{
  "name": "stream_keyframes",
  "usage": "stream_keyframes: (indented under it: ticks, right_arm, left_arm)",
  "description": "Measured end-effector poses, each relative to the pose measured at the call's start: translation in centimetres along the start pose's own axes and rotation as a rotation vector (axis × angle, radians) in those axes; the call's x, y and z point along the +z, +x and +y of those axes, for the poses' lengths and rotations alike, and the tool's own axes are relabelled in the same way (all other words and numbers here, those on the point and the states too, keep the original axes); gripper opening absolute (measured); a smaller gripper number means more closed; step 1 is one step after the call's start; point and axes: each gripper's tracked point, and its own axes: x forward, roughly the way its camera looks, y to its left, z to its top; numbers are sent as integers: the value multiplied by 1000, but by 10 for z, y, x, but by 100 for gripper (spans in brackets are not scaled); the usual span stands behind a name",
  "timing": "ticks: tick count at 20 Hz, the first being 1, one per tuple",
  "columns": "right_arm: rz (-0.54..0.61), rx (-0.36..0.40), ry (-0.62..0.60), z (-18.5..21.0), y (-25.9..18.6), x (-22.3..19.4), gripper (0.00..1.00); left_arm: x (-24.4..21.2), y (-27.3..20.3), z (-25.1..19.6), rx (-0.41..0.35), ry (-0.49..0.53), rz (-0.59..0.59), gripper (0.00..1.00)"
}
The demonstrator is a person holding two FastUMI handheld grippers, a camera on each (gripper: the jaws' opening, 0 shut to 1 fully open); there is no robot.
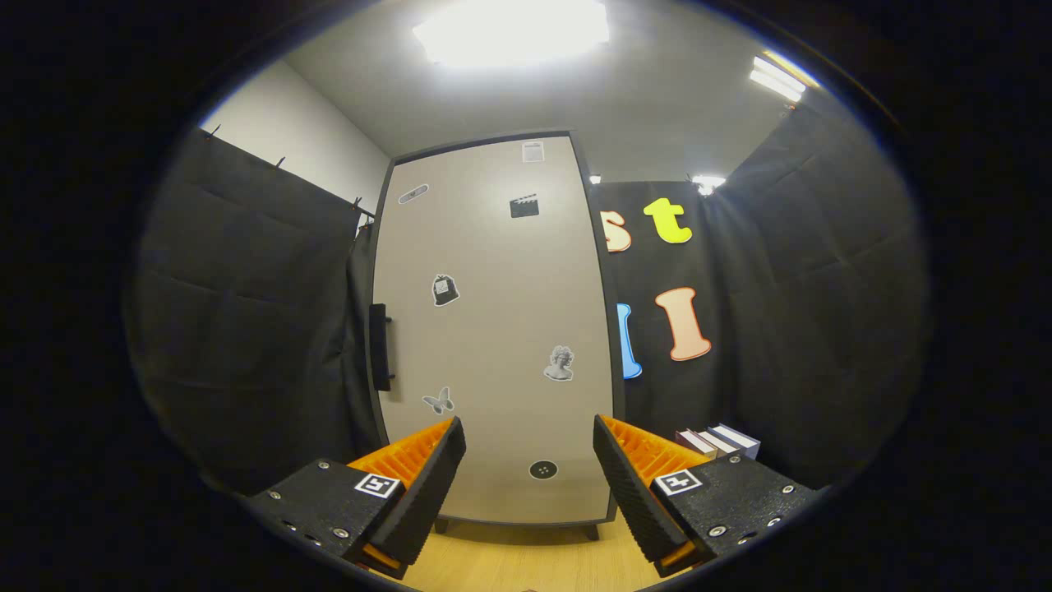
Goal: Open the cabinet door with the right hand, grasp the bottle in the cabinet with the left hand and place it on the coaster, then close the cabinet door with the right hand.
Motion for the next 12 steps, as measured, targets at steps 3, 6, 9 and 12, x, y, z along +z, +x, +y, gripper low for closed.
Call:
stream_keyframes:
  ticks: [3,6,9,12]
  right_arm:
    - [-12,23,16,16,14,5,96]
    - [-23,51,19,35,28,11,96]
    - [-27,71,-7,53,41,15,96]
    - [-30,97,-22,71,56,19,96]
  left_arm:
    - [-3,-3,11,23,0,5,78]
    - [-4,-5,20,43,3,7,75]
    - [-5,-4,30,64,3,9,78]
    - [-10,-10,43,82,-3,14,80]
